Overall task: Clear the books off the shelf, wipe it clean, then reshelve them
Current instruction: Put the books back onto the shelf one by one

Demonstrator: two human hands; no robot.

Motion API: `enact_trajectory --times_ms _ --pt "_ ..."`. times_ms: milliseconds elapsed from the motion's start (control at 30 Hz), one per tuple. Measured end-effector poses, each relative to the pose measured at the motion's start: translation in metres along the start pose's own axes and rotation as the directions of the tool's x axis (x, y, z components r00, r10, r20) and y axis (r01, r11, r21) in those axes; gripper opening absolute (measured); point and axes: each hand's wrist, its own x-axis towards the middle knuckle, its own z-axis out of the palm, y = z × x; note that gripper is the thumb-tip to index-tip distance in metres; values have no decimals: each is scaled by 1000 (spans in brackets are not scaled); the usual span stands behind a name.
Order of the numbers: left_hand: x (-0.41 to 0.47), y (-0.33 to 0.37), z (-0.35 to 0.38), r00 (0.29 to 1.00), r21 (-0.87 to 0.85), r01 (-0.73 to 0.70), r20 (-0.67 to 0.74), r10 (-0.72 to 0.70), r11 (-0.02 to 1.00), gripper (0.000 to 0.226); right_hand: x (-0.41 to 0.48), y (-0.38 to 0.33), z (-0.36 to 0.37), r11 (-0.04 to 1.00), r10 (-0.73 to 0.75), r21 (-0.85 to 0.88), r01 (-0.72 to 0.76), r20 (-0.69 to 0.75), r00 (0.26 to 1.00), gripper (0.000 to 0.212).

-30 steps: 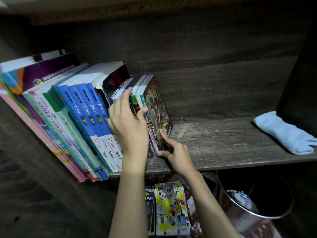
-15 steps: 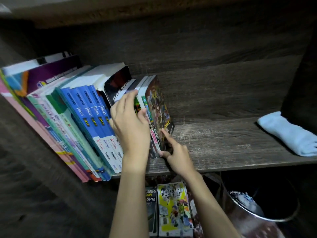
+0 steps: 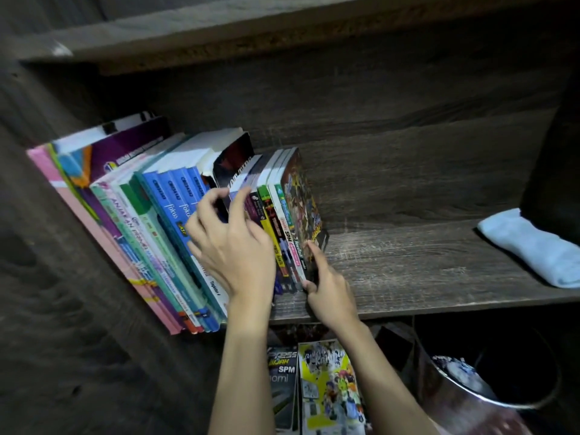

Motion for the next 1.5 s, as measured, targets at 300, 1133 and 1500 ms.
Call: enact_trajectory --times_ms 300,1133,1500 --pt "-14 -1 14 993 151 -9 120 -9 988 67 -5 0 4 1000 19 -2 -19 -34 999 72" --pt "-25 -10 -2 1000 -374 3 -19 -10 927 20 -6 1 6 998 56 -40 -58 -45 997 69" --pt "-29 4 -27 978 -451 209 76 -196 868 42 -7 3 2 999 33 -22 -34 -40 999 69"
